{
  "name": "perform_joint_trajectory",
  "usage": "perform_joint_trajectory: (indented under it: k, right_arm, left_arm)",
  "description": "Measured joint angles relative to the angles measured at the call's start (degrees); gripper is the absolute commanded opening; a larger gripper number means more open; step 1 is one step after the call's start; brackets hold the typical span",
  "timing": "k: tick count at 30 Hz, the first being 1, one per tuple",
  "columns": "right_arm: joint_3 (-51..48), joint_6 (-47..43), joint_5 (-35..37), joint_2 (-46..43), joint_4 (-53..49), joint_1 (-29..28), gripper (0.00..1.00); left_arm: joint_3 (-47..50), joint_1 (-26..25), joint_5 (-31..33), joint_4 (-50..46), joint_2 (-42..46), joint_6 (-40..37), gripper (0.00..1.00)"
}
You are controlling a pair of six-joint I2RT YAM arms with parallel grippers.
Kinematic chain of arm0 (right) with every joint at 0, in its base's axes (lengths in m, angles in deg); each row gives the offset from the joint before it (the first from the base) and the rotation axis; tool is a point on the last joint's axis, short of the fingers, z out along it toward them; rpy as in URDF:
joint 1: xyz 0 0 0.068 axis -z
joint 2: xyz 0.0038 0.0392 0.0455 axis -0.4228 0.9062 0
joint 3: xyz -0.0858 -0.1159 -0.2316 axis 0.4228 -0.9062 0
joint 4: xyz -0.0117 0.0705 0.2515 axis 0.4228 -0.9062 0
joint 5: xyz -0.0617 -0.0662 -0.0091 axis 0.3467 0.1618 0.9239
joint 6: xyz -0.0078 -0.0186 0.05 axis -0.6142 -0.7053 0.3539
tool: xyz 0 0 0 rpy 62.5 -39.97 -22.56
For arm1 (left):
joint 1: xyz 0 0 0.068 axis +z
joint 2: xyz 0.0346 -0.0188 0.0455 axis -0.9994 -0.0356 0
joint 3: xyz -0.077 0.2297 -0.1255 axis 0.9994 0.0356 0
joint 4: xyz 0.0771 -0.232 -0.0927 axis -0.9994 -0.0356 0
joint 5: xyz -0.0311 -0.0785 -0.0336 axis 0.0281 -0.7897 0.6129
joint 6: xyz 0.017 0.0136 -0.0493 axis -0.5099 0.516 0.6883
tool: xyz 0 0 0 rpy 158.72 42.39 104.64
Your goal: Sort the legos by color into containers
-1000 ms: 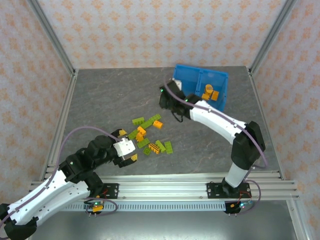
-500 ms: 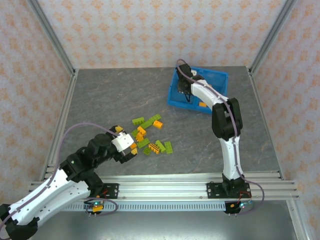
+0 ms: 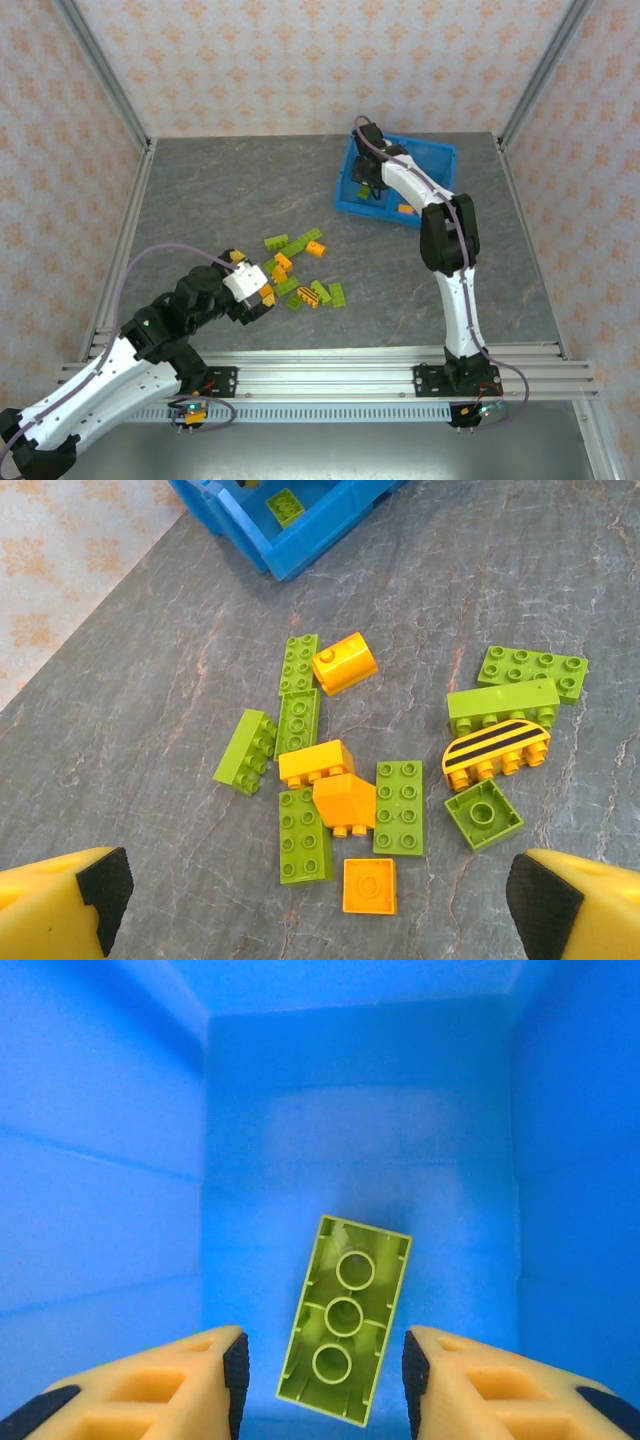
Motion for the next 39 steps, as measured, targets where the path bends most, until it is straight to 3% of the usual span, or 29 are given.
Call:
perform_joint_trajectory:
  k: [3,7,11,14,22,32,39]
  right_arm:
    - [-6.1,0.0,-1.57,-6.88,0.76,-0.26,0.46]
    - [-19.98,0.0,-3.76,-22.69,2.82,-3.37,0.48]
    - [-34.18,1.09,-4.9,-37.51,4.7,-13.64,0.5]
    - [-43.1,3.34,-7.78,-42.29,4.92,-21.66,0.52]
    - [-49.37,5.2,-12.74,-39.12,3.13,-30.99,0.48]
    - [-47.12,0.98,-15.08,-28.74,3.61,-31.45,0.43]
    - [-44.94,0.17,-15.45,-26.29,4.17,-31.45,0.39]
  left_arm:
    - [0.0,0.31,-0.02,0.02,-0.39,-0.02,1.0]
    - [0.02,0.31,-0.04,-0.02,-0.5,-1.2,1.0]
    - [0.02,0.72,-0.33,-0.28,-1.29,-3.69,1.0]
    - [0.02,0.96,-1.38,-0.85,-2.67,-5.55,1.0]
    - [0.0,1.33,-3.74,-1.84,-9.03,-7.58,1.0]
    - [-0.02,1.42,-4.09,-2.84,-10.12,-8.63,1.0]
    - [-0.02,1.42,-4.09,-2.99,-10.12,-8.66,1.0]
